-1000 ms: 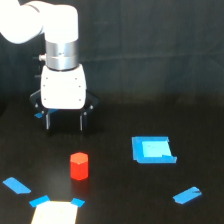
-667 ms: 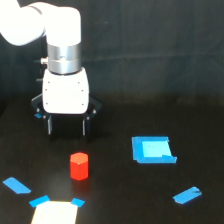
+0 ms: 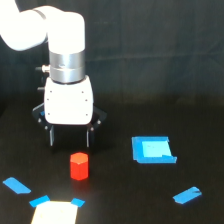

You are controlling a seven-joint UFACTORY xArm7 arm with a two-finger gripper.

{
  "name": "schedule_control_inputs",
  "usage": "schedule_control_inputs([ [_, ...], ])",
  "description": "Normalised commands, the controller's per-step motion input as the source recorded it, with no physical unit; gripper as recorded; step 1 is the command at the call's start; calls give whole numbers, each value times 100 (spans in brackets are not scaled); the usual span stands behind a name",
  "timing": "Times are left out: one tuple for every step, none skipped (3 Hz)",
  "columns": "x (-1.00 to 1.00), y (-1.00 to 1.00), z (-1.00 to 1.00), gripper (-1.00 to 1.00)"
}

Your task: Pick up the red object from the table

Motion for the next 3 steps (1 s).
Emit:
schedule_control_inputs([
  [9, -100, -100, 100],
  [36, -93, -24, 81],
  [25, -60, -96, 71],
])
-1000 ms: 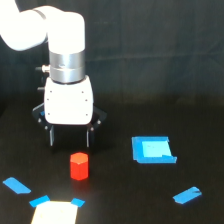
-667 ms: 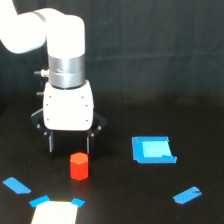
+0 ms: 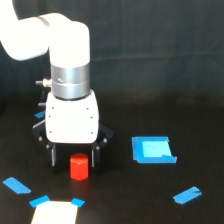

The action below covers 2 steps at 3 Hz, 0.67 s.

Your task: Pick up the red object from the table

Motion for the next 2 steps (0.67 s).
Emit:
schedule_control_inputs([
  [14, -17, -100, -100],
  [29, 21, -100, -100],
])
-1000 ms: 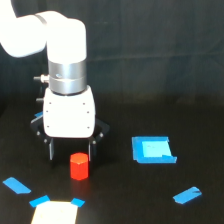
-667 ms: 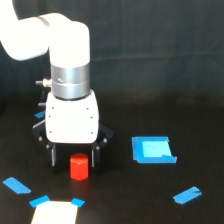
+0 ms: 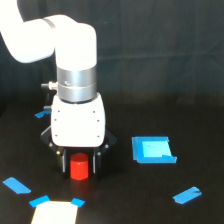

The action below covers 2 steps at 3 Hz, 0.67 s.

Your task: Pick up the red object from the table

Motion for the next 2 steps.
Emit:
schedule_control_inputs([
  [8, 33, -36, -98],
  [44, 34, -8, -100],
])
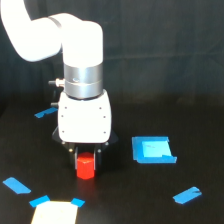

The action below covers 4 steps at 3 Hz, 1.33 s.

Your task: Pick up the red object from the table

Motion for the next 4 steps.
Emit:
schedule_control_inputs([
  [52, 36, 100, -100],
  [80, -10, 100, -100],
  [88, -16, 100, -72],
  [25, -25, 100, -68],
])
